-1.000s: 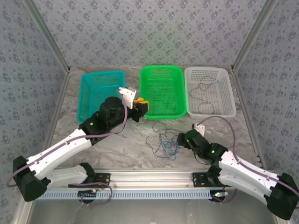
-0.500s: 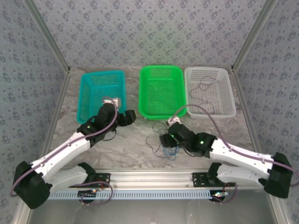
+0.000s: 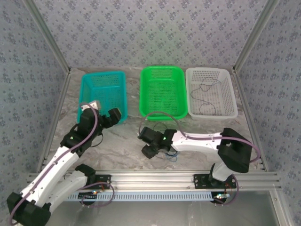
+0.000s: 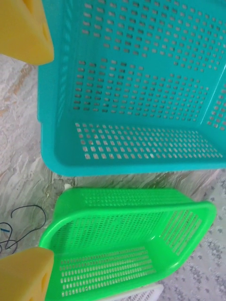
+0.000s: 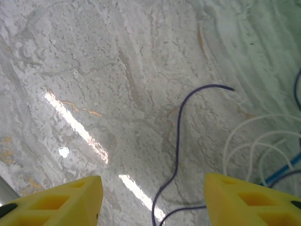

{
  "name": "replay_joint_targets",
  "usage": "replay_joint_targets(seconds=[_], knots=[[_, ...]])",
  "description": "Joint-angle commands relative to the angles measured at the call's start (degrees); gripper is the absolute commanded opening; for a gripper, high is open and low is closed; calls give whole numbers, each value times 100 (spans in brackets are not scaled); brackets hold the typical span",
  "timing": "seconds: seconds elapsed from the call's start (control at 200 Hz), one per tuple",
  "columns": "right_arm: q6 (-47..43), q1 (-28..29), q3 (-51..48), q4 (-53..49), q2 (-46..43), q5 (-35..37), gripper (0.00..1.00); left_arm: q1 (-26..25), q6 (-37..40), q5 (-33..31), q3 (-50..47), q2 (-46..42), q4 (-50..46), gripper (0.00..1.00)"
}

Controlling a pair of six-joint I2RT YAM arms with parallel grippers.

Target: Untangle the cables

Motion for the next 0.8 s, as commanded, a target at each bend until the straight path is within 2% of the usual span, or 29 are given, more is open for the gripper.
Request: replay_joint_targets(seconds=[0.0,0.12,0.555,0.72,0.794], knots=[[-238,-10,394,-199,396,-299,58,127,-79,-51,-76,-275,-306,100],[-274,-68,497,-295,671,-231,51,162,-64,-34,-73,-365,-353,99],[-295,-212,603,-366,1144,-269,46,179,-49,24,-115,-313,-290,99],[-402,-186,646,-430,1336,-268,36,178,-35,11,-115,-324,-286,99],[-423,-219,513,-222,1066,-277,21,174,-30,17,-119,-330,-263,99]])
